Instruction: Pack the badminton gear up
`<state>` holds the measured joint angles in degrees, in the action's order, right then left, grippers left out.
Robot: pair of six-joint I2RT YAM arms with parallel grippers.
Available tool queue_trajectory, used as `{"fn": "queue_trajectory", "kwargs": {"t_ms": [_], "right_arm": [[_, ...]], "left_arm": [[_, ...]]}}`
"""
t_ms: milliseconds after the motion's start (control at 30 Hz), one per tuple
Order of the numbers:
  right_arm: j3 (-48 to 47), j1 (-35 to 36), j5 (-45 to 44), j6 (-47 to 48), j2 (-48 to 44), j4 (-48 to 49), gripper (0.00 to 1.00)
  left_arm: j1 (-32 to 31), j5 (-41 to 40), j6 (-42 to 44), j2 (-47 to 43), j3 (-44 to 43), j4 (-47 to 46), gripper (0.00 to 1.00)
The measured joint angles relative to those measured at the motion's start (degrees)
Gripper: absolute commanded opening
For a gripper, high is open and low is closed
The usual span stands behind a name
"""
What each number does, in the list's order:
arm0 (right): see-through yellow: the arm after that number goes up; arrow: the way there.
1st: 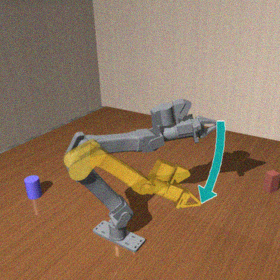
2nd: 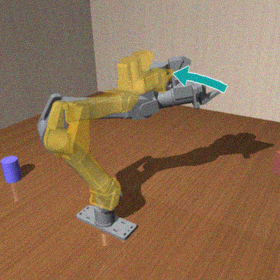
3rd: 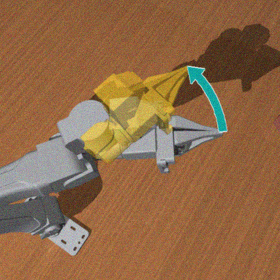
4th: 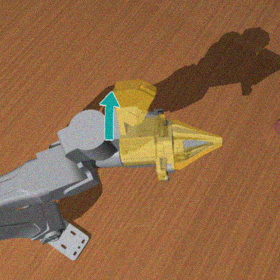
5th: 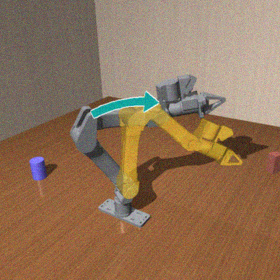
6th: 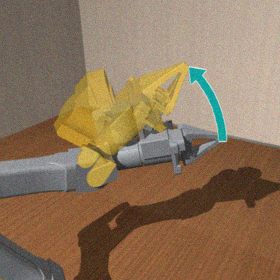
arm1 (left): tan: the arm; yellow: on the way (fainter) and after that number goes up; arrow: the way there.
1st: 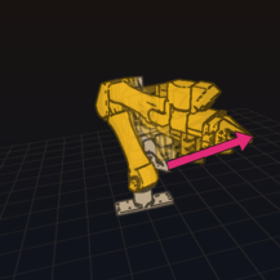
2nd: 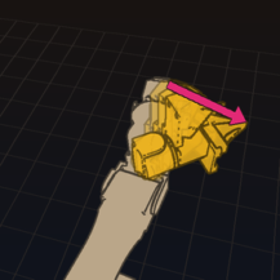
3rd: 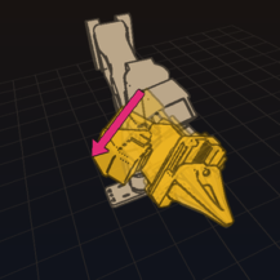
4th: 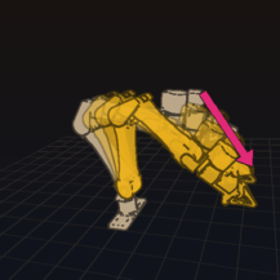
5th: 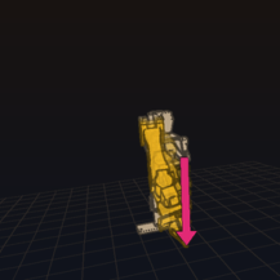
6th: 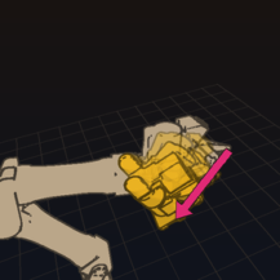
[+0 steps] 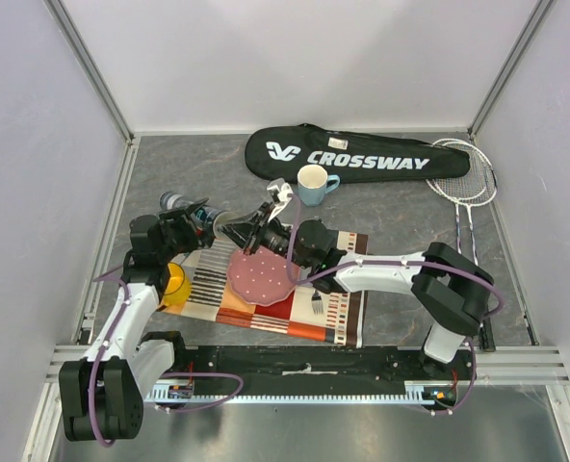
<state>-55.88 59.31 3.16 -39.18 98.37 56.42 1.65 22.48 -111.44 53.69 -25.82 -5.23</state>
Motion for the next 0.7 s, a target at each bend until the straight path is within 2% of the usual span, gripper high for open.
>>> {"fn": "queue_trajectory", "kwargs": {"t_ms": [233,467,633,700], "right_arm": [[0.48,2.16,-3.08,3.08,3.87,8.7,0.0],[-0.48,4.48,-9.16,8.9,11.26,22.25,0.0],[-2.27,4.48,-10.12,11.45,13.11,25.59,0.0],[-1.64,4.48,-9.81,11.96,12.17,24.68,0.08]], "left_arm": [[-0.59,-1.51,-0.04,0.0,-1.29,2.08,0.02],[-1.29,-4.79,-0.26,0.0,-3.17,5.11,0.02],[-1.2,-6.71,-1.31,0.02,-4.35,6.58,0.02],[-1.36,-6.56,-1.38,-0.13,-4.35,6.84,0.02]]}}
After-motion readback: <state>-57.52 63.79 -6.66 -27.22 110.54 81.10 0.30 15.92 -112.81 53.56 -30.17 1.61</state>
